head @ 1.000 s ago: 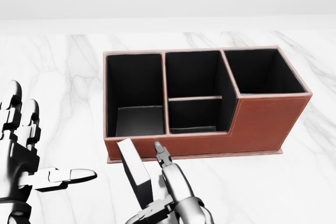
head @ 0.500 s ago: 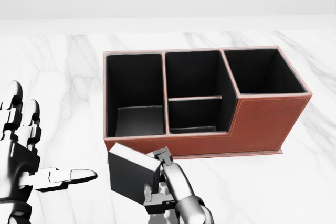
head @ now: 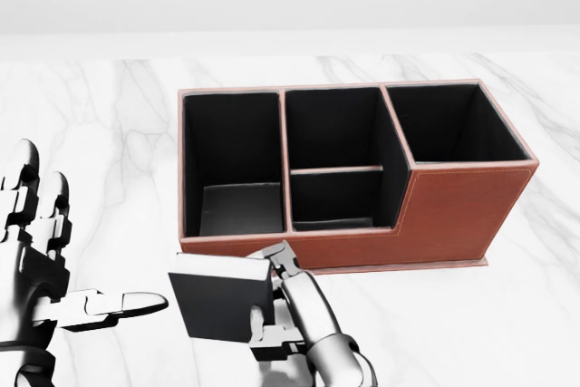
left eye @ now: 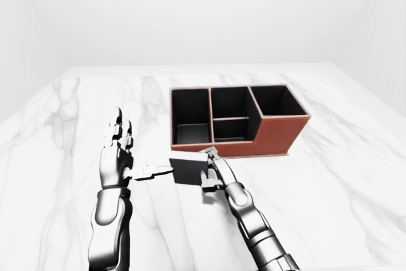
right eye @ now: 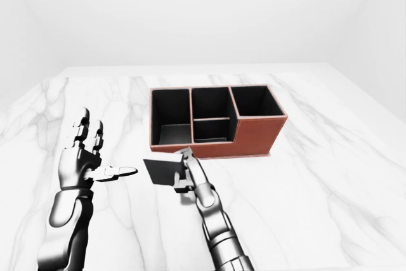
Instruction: Pick up the book and place it in the right compartment of the caddy.
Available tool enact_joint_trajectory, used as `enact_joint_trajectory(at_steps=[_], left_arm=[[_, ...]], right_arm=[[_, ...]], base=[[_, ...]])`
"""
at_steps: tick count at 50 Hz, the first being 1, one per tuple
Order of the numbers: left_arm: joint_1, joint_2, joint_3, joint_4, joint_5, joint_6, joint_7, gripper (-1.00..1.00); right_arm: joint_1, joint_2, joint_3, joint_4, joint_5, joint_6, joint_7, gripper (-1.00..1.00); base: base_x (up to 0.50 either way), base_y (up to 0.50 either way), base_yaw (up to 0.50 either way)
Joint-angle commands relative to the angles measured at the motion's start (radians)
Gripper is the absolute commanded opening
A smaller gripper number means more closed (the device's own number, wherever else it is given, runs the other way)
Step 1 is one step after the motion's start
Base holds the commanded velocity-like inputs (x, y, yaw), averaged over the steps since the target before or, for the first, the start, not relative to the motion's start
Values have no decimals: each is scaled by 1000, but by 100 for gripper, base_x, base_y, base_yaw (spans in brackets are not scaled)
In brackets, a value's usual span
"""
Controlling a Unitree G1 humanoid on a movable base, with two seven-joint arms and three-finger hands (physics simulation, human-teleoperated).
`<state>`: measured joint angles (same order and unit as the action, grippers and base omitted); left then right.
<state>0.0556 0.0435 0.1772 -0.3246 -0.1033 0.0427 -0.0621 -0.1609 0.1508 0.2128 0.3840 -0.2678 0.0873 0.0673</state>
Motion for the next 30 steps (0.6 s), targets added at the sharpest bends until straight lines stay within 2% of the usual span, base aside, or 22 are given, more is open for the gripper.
enact_joint_trajectory(at_steps=[1,7,15,24,30], left_arm=[[4,0,2,-20,-1,15,2,100],[4,-1,3,-8,-1,4,-1,100],[4,0,5,-16,-3,12,-1,100],[0,1,5,-5,-2,8,0,100],[-5,3,5,0,-1,11,2,100]], right_arm=[[36,-15,17,-221,82,0,15,-100],[22,-24,6,-312,102,0,11,-100],[-40,-32,-35,-400,152,0,-3,-100],[-189,-73,-134,-445,218,0,-18,-100],[-260,-103,-171,-442,255,0,-35,-100]], base=[[0,0,0],[0,0,0],[0,0,0],[0,0,0],[0,0,0]])
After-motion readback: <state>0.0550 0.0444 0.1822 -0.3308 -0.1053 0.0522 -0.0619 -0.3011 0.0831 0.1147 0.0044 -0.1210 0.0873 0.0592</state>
